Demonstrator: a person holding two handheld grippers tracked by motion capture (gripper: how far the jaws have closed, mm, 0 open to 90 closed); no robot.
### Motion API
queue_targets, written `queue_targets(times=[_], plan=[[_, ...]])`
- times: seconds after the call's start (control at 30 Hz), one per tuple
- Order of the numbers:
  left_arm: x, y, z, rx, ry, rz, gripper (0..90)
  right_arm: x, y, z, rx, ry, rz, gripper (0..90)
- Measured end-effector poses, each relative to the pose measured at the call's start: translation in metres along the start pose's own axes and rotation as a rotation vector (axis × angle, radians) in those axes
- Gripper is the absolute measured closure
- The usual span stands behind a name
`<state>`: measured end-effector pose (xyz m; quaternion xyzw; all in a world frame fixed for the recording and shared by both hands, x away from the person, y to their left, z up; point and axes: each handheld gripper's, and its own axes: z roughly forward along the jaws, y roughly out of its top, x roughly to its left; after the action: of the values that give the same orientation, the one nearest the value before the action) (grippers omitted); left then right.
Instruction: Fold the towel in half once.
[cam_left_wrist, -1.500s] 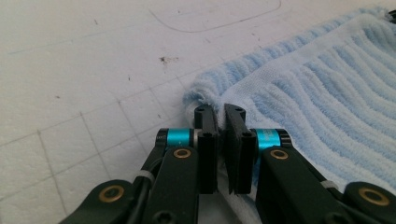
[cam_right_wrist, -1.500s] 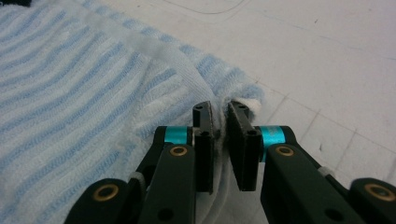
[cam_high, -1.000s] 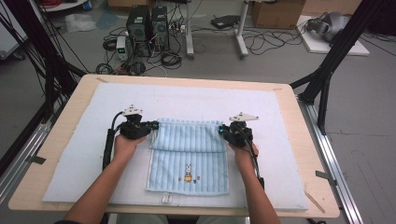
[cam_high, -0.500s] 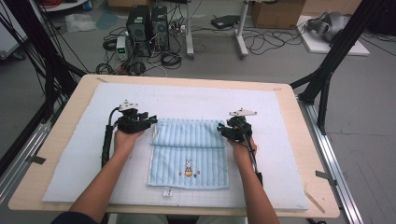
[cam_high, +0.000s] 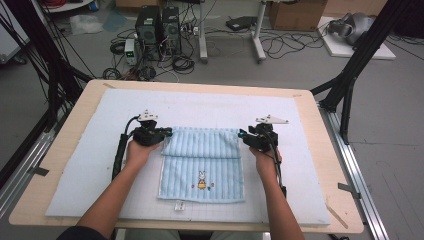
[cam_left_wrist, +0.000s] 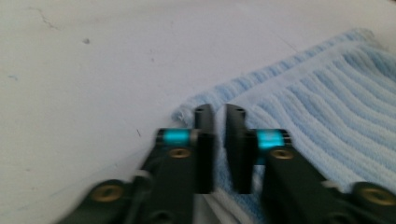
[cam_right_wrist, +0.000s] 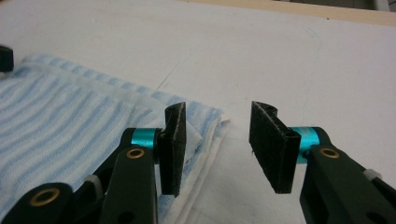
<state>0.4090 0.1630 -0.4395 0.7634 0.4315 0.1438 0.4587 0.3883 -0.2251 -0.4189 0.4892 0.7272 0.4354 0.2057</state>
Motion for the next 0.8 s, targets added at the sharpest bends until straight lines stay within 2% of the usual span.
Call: queue_targets(times=[0.07,0.17,0.23,0.37,0.43,0.47,0.57,0.7,0.8], plan=[[0.0,0.001,-0.002,-0.001,-0.002,0.004,89.5,0.0,0.001,0.002,0.009,0.008,-0.001,59.9],[0.0,0.001,-0.004,-0.013,-0.007,-0.008,89.6,0.006,0.004,0.011,0.041,0.018,-0.054,67.4],[0.0,0.0,-0.004,-0.016,-0.012,-0.01,89.6,0.012,0.005,0.019,0.064,0.032,-0.095,67.6],[0.001,-0.002,-0.004,-0.011,-0.028,-0.022,89.8,0.019,0.002,0.038,0.131,0.032,-0.122,64.6],[0.001,-0.002,-0.006,-0.024,-0.039,-0.027,89.8,0.021,0.0,0.044,0.178,0.001,-0.154,76.2],[0.001,-0.002,-0.008,-0.033,-0.041,-0.027,89.8,0.021,-0.001,0.044,0.186,0.018,-0.14,81.0],[0.002,-0.001,-0.016,-0.059,-0.056,-0.039,89.9,0.021,0.001,0.039,0.164,0.015,-0.16,83.4],[-0.003,0.001,-0.026,-0.075,-0.075,-0.032,89.9,0.018,0.005,0.028,0.126,0.041,-0.127,83.3],[-0.008,0.004,-0.034,-0.093,-0.087,-0.018,89.9,0.018,0.007,0.018,0.097,0.053,-0.134,83.3]])
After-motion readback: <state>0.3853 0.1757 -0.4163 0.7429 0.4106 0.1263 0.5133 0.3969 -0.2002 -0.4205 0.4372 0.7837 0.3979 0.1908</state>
